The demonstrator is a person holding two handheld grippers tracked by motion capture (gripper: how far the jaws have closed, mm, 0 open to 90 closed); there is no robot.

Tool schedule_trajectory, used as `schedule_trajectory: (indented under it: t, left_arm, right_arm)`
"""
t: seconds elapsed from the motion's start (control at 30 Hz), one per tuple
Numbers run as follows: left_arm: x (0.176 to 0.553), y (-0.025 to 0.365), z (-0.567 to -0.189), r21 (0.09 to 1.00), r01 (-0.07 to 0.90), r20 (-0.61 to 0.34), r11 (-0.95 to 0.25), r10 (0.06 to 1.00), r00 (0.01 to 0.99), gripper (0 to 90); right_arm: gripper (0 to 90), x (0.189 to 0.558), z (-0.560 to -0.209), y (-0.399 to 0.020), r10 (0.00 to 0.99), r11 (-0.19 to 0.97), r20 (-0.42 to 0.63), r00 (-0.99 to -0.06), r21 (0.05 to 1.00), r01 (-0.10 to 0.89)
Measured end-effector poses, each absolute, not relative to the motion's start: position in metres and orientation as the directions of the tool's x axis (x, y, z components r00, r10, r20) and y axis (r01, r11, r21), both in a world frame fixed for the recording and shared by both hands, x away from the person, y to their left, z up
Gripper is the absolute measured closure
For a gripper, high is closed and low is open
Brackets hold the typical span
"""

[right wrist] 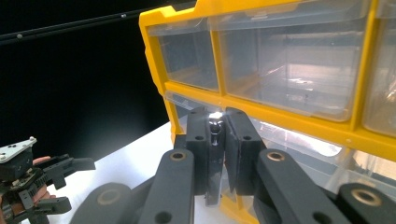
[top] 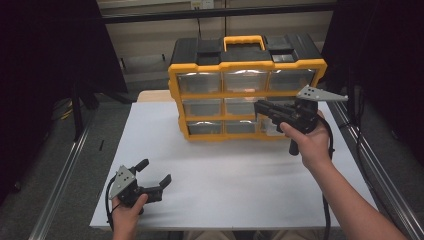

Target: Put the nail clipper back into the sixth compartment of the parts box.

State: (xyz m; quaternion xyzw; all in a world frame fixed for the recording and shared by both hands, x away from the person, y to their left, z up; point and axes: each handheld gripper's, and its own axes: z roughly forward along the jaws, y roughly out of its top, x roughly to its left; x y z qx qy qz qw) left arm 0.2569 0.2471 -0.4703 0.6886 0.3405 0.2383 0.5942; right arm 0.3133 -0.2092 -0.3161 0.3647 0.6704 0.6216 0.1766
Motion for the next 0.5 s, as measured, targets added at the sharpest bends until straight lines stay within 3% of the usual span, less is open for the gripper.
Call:
schedule_trajectory:
  t: [0.5]
  left_arm:
    - [0.257, 0.247, -0.470, 0.981, 0.186, -0.076, -0.062, 0.753, 0.653, 2.1]
  right_arm:
    - [81.8, 0.315, -0.308, -0.220, 0.730, -0.041, 0.199, -0.653, 0.968, 0.249]
